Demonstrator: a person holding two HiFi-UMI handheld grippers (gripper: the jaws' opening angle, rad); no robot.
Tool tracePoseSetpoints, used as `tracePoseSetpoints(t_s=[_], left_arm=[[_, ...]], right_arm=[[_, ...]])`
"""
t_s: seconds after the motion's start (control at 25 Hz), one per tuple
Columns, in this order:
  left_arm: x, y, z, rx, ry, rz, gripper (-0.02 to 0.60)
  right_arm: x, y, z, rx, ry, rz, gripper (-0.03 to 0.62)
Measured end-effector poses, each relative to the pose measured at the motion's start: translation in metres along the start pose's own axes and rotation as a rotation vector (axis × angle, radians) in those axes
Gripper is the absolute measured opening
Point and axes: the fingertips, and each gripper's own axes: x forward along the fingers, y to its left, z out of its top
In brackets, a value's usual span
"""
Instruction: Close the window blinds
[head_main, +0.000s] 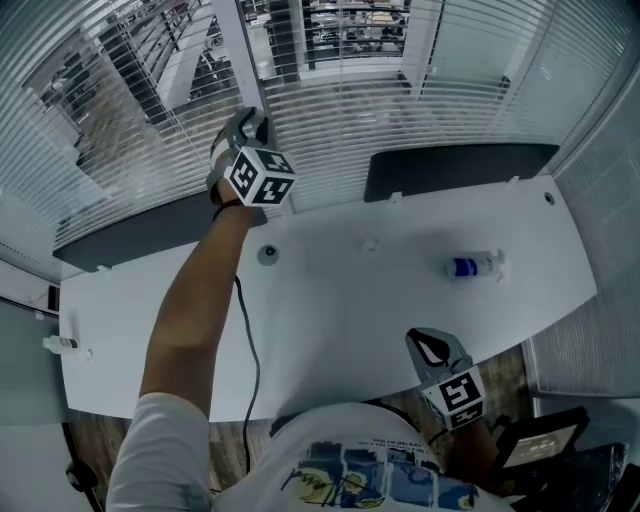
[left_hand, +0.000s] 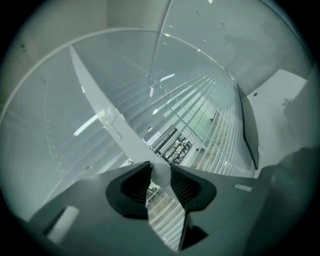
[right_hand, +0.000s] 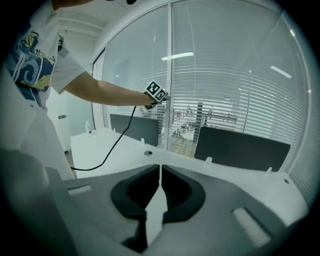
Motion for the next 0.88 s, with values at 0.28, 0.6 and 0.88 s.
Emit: tracePoseSetpoints(t_s=[0.28,0.6,0.88], left_arm=[[-0.003,0.006,-0.003,-0.144,-0.009,0.013,0.132],[-0.005,0.015,-0.009,-0.349,-0.025,0.036,0.132],[-0.006,0.013,-0.011,-0.344,-0.029,0.038,0.132]], right_arm=[[0.001,0.002,0.003,-0.007,-0.003,0.008,0.006],[0.002,0.002,0.006,-0.009,-0.012,0.007,0.006],[0.0,0.0,0.001,-0.008,-0.003,0.004,0.006]])
